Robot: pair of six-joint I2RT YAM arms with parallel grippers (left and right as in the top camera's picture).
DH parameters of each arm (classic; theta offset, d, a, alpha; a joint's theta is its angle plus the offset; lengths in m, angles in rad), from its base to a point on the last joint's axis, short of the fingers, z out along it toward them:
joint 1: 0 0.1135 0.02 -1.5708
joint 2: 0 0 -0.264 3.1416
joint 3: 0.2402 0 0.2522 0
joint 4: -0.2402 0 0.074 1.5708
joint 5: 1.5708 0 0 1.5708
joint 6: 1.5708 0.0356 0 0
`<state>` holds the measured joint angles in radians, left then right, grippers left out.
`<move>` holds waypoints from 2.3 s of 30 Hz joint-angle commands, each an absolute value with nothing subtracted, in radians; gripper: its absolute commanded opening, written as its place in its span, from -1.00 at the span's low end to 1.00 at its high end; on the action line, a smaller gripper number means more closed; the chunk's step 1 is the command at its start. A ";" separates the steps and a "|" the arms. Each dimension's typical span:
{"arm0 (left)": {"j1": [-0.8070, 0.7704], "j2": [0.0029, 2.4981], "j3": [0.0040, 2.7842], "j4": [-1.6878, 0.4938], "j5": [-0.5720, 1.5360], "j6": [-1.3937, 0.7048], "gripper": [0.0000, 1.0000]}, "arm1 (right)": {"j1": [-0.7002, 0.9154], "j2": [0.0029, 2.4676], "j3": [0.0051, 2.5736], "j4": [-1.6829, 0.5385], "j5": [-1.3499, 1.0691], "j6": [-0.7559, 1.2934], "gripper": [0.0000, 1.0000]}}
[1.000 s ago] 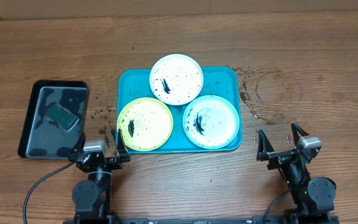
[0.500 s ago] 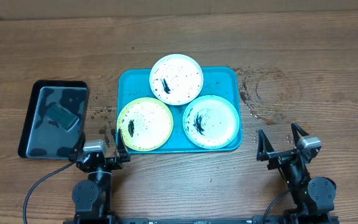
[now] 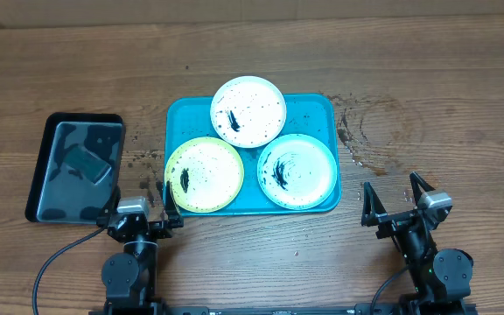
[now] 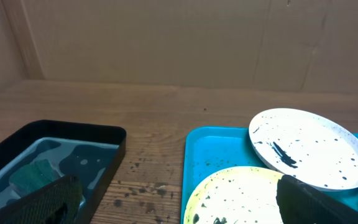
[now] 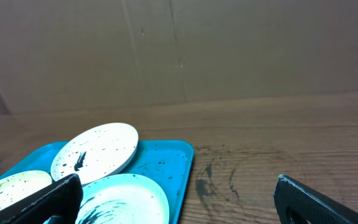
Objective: Clean dirty plates on tray and stack at the side
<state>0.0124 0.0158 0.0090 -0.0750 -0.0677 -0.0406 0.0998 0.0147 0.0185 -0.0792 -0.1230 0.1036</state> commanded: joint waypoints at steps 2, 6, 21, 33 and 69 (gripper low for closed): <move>0.005 0.004 0.005 -0.073 -0.060 -0.014 1.00 | 0.096 0.005 0.008 -0.074 -0.113 0.096 1.00; 0.005 0.004 0.005 -0.073 -0.059 -0.014 1.00 | 0.096 0.005 0.008 -0.073 -0.113 0.096 1.00; 0.005 0.004 0.005 -0.073 -0.059 -0.014 1.00 | 0.096 0.005 0.008 -0.073 -0.113 0.096 1.00; 0.005 0.004 0.005 -0.073 -0.059 -0.014 0.99 | 0.096 0.005 0.008 -0.073 -0.113 0.096 1.00; 0.006 0.005 0.059 0.119 0.408 -0.677 1.00 | 0.096 0.005 0.008 -0.074 -0.113 0.096 1.00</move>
<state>0.0124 0.0154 0.0132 0.0959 0.3904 -0.7612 0.0994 0.0147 0.0185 -0.0792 -0.1230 0.1040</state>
